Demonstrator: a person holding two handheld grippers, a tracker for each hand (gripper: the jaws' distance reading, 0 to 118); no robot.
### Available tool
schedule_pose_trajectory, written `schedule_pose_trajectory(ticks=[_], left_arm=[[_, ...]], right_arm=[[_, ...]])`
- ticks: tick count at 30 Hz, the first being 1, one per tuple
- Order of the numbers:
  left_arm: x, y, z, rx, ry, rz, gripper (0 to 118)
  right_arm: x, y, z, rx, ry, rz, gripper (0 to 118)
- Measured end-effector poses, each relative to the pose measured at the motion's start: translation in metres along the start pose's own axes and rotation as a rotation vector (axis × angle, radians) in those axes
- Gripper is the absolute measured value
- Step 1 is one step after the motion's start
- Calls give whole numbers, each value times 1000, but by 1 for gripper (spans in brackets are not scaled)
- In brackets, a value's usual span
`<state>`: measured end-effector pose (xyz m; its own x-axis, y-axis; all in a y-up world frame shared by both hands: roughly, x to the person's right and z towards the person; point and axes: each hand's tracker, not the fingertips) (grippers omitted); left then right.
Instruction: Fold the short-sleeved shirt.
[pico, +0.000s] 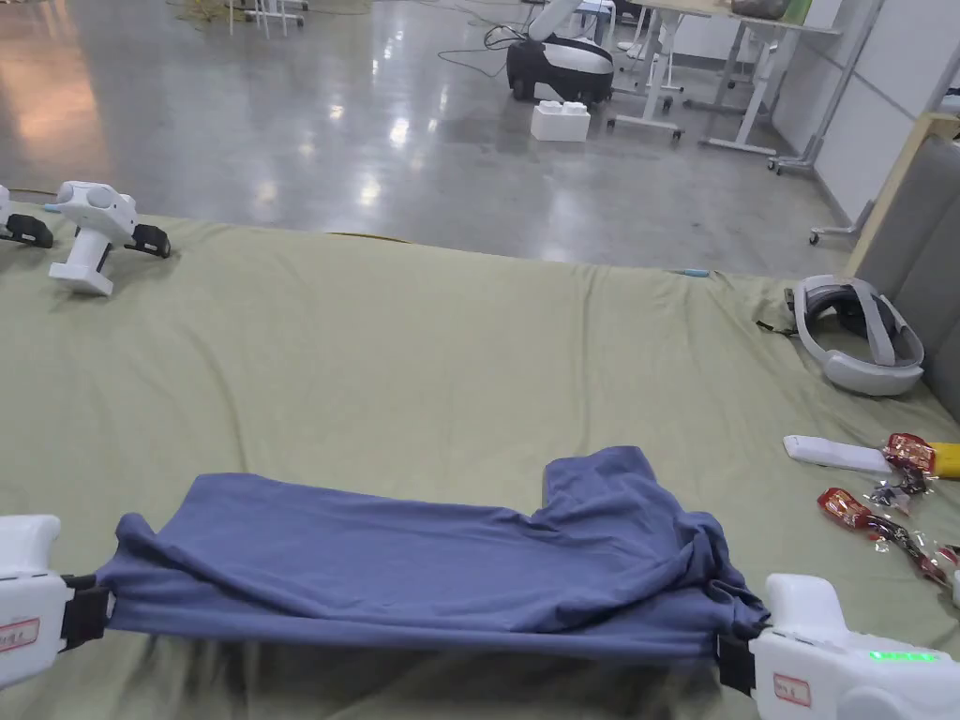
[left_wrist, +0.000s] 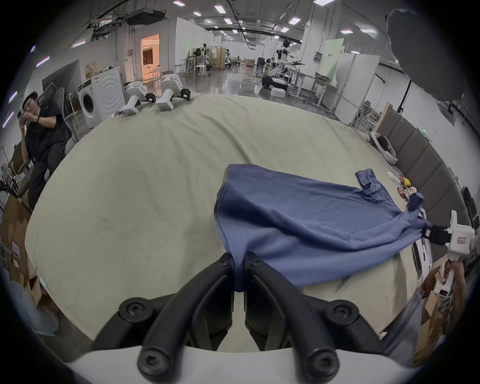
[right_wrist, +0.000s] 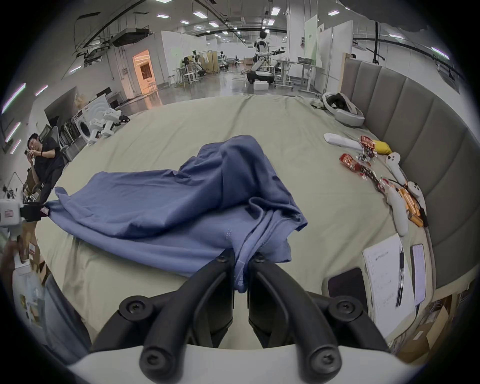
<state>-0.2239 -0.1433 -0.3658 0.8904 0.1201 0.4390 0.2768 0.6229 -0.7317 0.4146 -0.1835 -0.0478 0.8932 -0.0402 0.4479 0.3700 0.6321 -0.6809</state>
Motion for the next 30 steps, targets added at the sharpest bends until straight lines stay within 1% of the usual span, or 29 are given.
schedule_pose_trajectory(ticks=[5,8,10,14,18,19,22,23,24,25,26,27,28,29,30], left_arm=[[-8,-50,19,-72,10,13,9],[-13,-75,17,-134,21,7,9],[-14,-91,14,-164,37,15,9],[-18,-107,1,-216,49,45,9],[-16,-103,-17,-254,89,0,9],[-15,-99,-21,-259,100,-24,9],[-11,-94,-23,-265,107,-32,9],[-12,-92,-23,-262,107,-28,9],[-15,-90,-22,-255,106,-13,10],[-17,-89,-21,-241,105,2,12],[-13,-90,-15,-226,104,16,18],[-13,-88,-11,-208,123,30,24],[-13,-85,-7,-187,142,38,34],[-13,-82,-5,-160,144,42,50],[-11,-81,-2,-122,131,51,53]], right_arm=[[-9,-47,21,-61,-3,33,10],[-14,-79,27,-118,-10,47,10],[-14,-99,23,-168,-20,38,10],[-12,-126,12,-216,-27,-3,10],[-14,-130,1,-235,-39,-8,10],[-16,-128,0,-238,-46,2,10],[-17,-124,-2,-231,-61,23,11],[-18,-123,-2,-228,-68,27,14],[-20,-121,0,-219,-82,32,22],[-22,-118,5,-211,-102,40,28],[-23,-114,9,-196,-125,45,36],[-23,-110,15,-160,-145,44,50],[-24,-105,21,-123,-143,41,54],[-25,-100,28,-90,-137,35,55],[-27,-93,34,-48,-135,33,58]])
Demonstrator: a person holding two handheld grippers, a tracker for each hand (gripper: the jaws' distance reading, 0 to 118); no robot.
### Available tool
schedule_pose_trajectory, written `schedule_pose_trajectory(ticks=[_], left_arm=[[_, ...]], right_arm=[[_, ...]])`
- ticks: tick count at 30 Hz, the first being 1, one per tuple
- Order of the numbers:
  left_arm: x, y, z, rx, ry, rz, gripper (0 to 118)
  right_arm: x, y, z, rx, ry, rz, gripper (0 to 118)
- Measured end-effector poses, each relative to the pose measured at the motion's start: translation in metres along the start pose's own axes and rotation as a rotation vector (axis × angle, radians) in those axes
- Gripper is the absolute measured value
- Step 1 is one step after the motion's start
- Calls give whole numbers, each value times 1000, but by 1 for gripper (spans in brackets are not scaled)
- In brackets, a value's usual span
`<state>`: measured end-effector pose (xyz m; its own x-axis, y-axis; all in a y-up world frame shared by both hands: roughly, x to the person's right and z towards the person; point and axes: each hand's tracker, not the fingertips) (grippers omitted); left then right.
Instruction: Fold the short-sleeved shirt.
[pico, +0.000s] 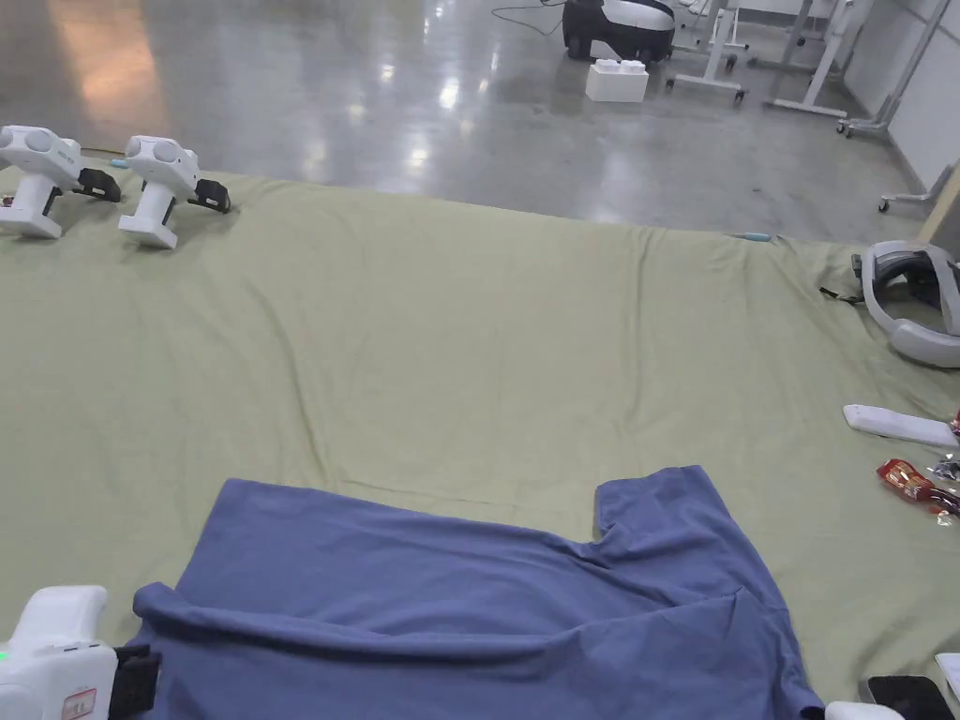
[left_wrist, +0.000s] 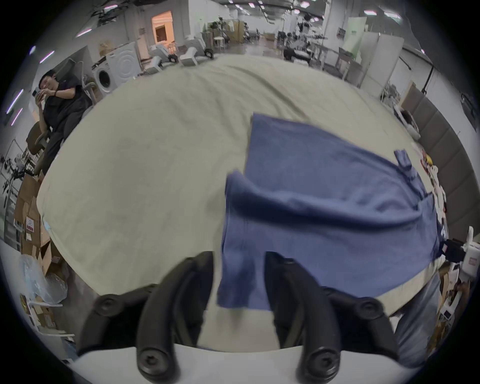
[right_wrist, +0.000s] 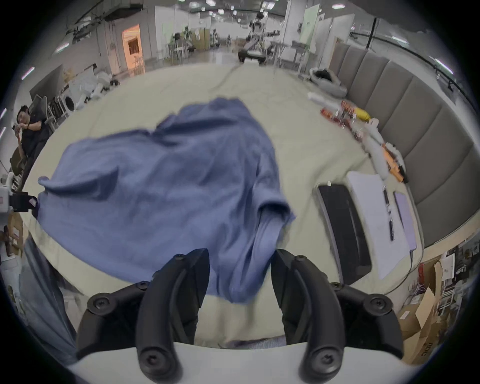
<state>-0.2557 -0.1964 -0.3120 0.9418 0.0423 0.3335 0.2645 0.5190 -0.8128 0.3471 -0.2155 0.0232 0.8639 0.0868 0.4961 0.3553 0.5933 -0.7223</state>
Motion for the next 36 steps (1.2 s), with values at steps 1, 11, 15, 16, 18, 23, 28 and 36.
schedule_pose_trajectory(ticks=[1,11,15,16,18,23,28,36], left_arm=[[0,3,0,39,-30,5,53],[54,41,19,377,-155,2,53],[94,46,57,581,-99,-65,34],[102,47,63,624,-85,-76,28],[120,44,78,698,-43,-84,26],[142,40,95,830,-26,-97,6],[138,45,93,839,-49,-110,2],[79,77,35,534,-32,-72,2]], right_arm=[[-2,6,7,53,7,1,58],[-52,71,38,493,39,-23,44],[-76,92,48,648,35,-52,23],[-81,94,50,688,29,-67,21],[-90,98,57,764,35,-88,21],[-106,106,65,826,5,-66,13],[-113,108,61,829,6,-40,13],[-105,109,37,730,22,-51,13]])
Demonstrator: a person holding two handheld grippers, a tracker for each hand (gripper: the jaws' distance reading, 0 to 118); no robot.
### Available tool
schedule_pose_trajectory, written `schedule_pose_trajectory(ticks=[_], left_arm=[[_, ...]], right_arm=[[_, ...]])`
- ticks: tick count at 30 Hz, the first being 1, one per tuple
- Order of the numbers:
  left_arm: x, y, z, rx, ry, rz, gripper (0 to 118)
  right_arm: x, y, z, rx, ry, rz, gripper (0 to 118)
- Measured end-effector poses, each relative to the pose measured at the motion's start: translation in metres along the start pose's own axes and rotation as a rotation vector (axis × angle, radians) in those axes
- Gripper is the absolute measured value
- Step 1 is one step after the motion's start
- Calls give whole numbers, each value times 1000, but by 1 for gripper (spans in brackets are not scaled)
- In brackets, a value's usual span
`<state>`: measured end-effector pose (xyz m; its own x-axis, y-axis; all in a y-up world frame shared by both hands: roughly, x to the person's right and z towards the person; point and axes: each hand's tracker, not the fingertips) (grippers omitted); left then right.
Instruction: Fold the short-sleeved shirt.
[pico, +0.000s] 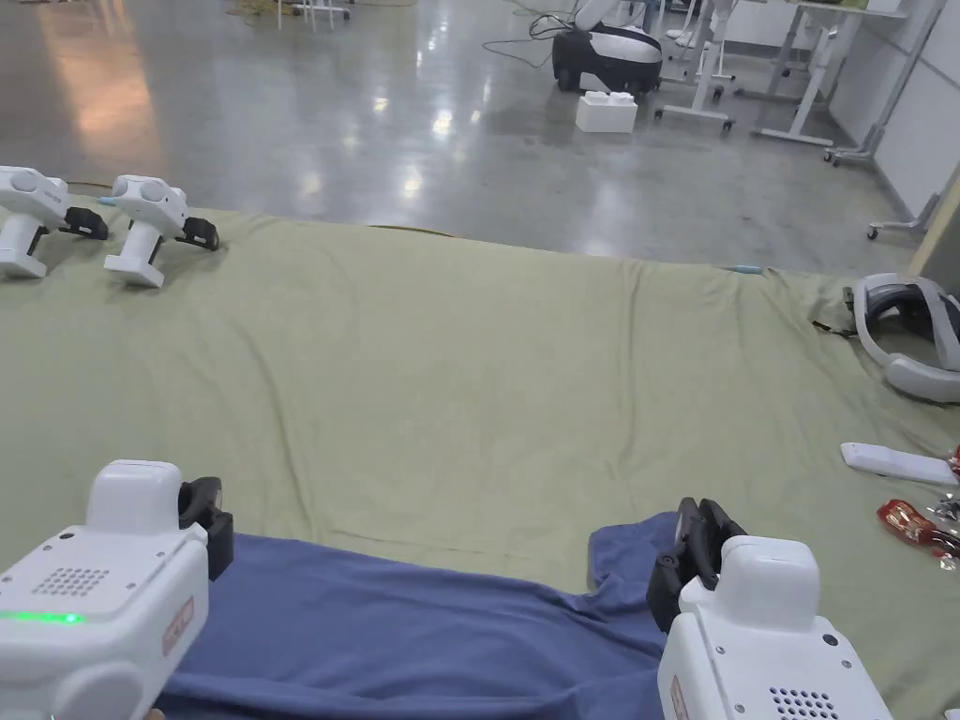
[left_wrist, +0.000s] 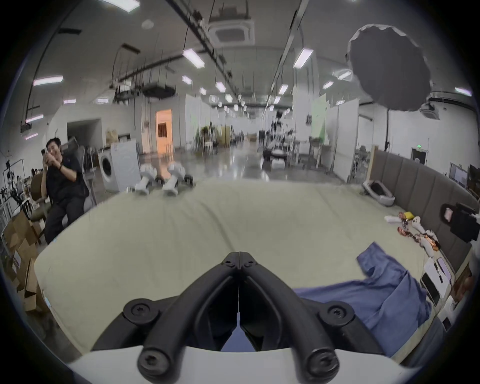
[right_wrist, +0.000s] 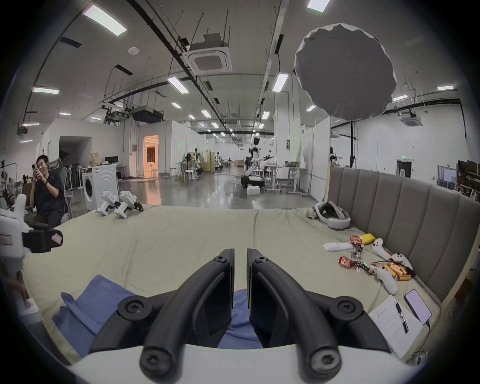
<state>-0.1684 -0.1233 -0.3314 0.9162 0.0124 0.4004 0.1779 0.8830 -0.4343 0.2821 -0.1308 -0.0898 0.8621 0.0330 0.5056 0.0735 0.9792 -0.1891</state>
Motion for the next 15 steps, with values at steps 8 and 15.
schedule_pose_trajectory(ticks=[8,15], left_arm=[[-62,5,-126,-435,-76,110,11],[-66,2,-190,-632,-115,115,68]], right_arm=[[10,-20,-21,-112,-2,7,13],[22,-40,-32,-202,-28,16,13]])
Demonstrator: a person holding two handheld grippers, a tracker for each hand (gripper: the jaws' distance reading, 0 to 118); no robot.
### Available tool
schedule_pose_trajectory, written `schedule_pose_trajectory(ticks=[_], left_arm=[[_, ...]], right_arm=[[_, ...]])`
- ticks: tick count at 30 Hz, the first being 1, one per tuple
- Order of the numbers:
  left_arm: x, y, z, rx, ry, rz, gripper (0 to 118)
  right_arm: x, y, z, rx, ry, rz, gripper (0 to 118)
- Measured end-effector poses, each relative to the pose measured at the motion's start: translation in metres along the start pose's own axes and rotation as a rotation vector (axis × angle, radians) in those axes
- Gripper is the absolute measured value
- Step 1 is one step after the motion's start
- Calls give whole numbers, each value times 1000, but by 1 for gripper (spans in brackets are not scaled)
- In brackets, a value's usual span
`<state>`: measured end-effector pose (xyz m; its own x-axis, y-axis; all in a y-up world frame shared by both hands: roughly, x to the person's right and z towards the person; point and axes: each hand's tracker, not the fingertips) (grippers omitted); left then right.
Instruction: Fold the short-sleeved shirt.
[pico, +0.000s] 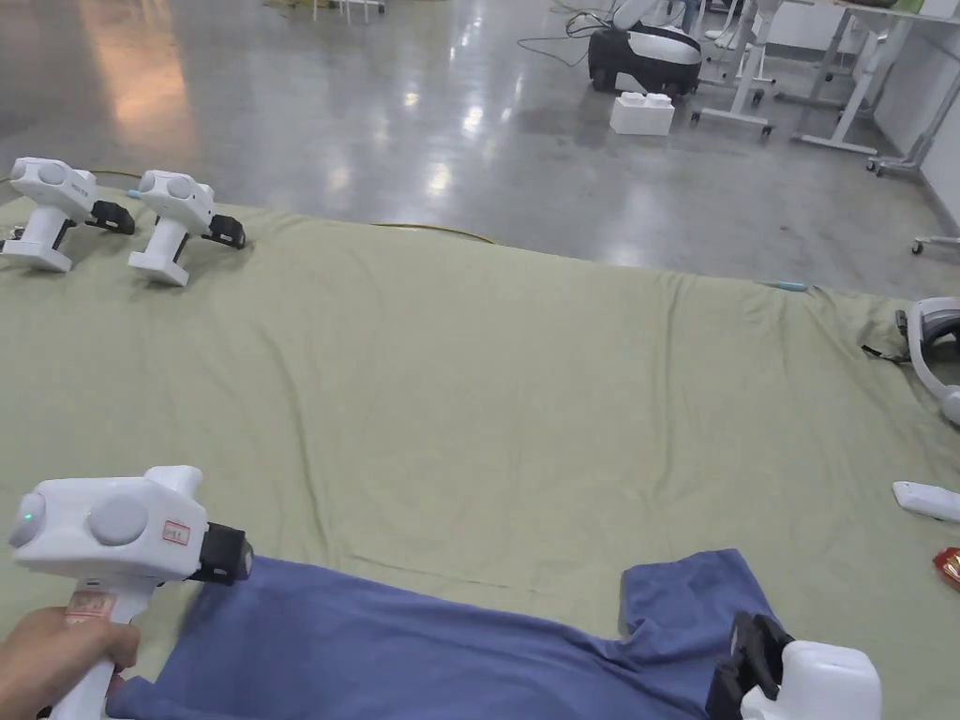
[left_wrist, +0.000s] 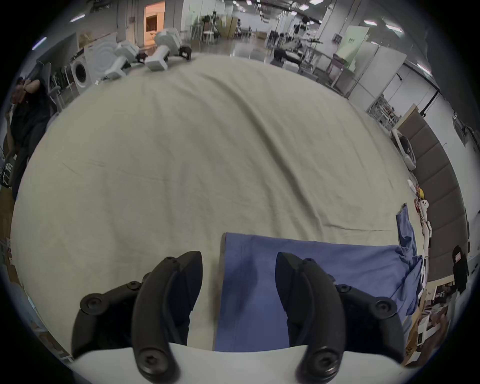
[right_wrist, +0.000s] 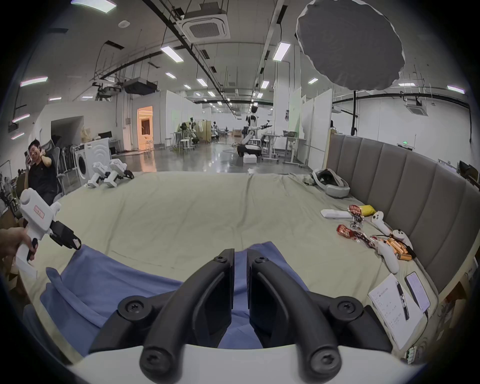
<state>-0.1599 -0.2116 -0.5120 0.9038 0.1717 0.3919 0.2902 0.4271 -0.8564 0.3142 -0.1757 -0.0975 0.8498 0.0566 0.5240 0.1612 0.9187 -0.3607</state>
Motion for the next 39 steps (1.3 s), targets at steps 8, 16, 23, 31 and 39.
schedule_pose_trajectory(ticks=[8,16,23,31,39], left_arm=[[27,18,-19,-53,130,-99,68],[50,34,-34,-13,150,-278,8],[36,14,-6,57,115,-210,7],[23,-15,23,164,78,-132,7],[33,-36,51,199,68,-103,7]], right_arm=[[16,-15,-10,-80,-31,8,13],[42,-14,-37,-202,-58,-5,14],[90,9,-115,-491,39,-88,65],[107,8,-213,-713,50,-24,72],[105,-7,-237,-787,36,-45,40]])
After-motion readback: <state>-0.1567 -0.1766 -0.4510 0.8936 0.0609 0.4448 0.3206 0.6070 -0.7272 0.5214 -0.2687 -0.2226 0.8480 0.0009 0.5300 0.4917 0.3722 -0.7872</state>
